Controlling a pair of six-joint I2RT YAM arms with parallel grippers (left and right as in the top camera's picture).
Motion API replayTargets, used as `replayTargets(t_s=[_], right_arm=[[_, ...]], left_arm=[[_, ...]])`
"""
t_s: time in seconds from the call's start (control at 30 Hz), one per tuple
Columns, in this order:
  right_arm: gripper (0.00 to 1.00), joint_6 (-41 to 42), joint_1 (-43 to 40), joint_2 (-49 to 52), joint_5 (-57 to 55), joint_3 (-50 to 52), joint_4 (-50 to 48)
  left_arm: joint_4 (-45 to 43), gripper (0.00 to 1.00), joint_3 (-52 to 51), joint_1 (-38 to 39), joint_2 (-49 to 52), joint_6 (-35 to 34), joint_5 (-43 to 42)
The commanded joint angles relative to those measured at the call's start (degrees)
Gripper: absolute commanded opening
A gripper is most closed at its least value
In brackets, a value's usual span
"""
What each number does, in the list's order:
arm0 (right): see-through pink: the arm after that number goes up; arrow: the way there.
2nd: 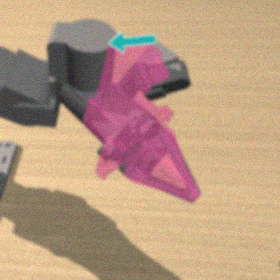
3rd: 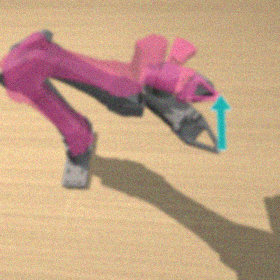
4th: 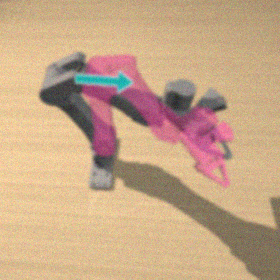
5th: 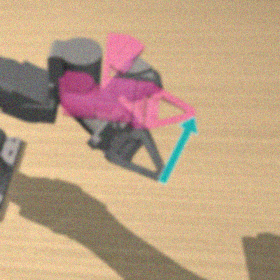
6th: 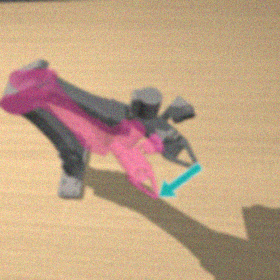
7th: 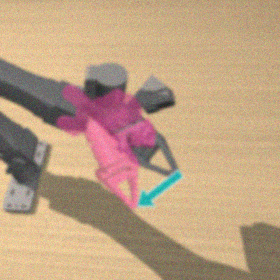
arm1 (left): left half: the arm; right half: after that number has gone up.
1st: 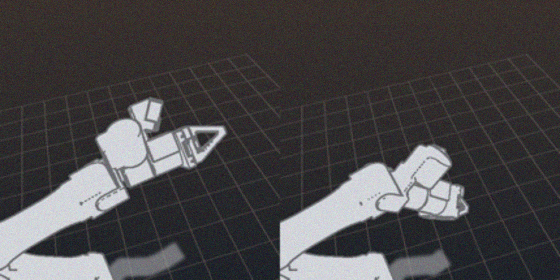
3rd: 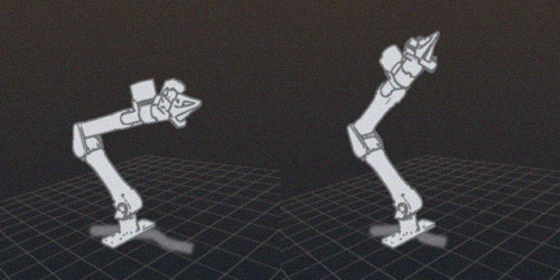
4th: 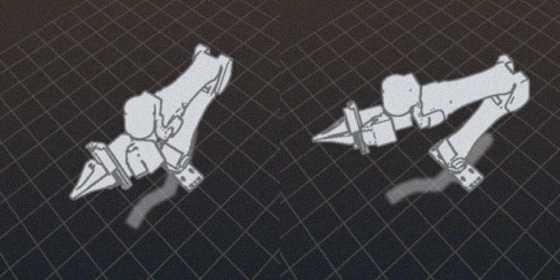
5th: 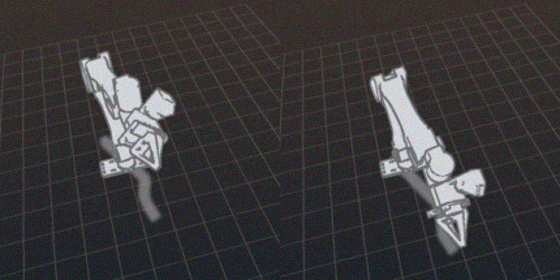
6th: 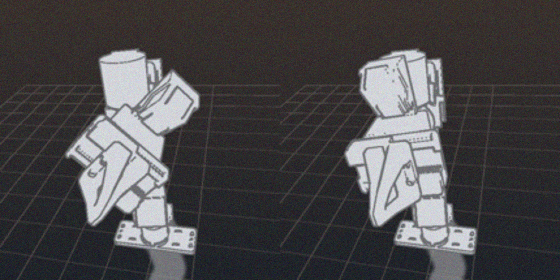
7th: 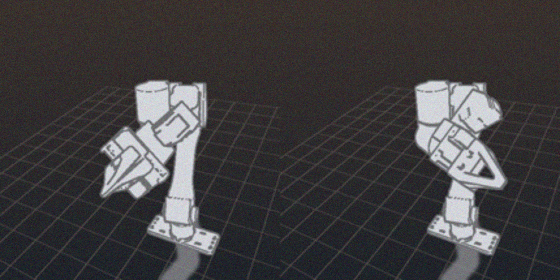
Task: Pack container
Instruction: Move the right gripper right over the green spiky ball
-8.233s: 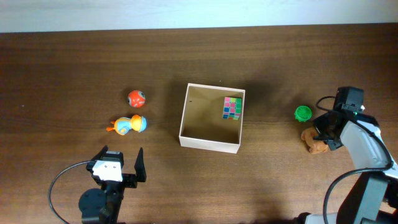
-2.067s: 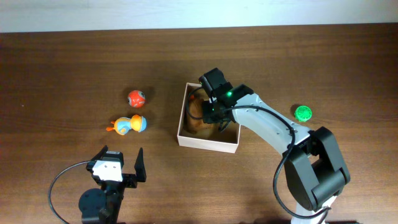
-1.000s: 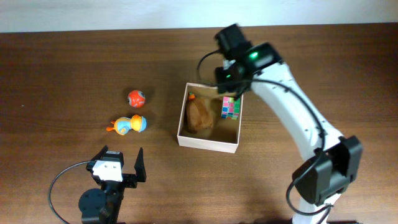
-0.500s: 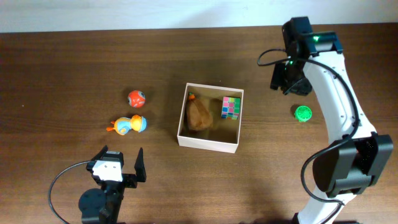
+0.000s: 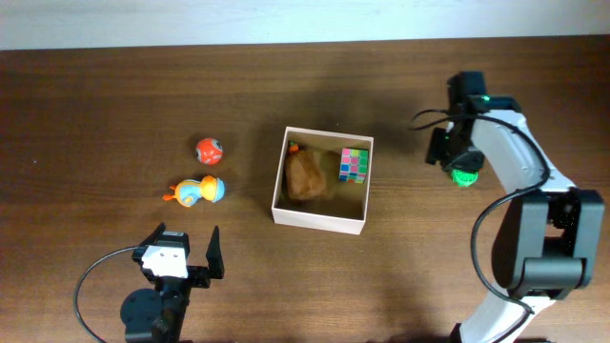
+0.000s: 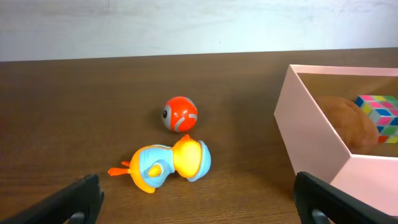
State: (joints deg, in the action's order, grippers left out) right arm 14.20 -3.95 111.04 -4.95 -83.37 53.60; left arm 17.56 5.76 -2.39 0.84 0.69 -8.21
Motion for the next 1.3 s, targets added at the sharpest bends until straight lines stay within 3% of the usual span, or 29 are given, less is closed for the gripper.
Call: replayTargets(t_s=[0.0, 0.27, 1.27], right_arm=[[0.55, -7.72, -2.93, -1.14, -0.48, 0.42, -1.18], [0.67, -12.76, -7.28, -1.05, 0.17, 1.66, -4.68], [0.67, -12.70, -7.80, 3.54, 2.99, 9.29, -16.44]], left_arm=[[0.00, 0.99, -0.26, -0.39, -0.55, 1.09, -0.57], [0.00, 0.99, -0.26, -0.39, -0.55, 1.11, -0.57], [0.00, 0.99, -0.26, -0.39, -0.55, 1.09, -0.57]])
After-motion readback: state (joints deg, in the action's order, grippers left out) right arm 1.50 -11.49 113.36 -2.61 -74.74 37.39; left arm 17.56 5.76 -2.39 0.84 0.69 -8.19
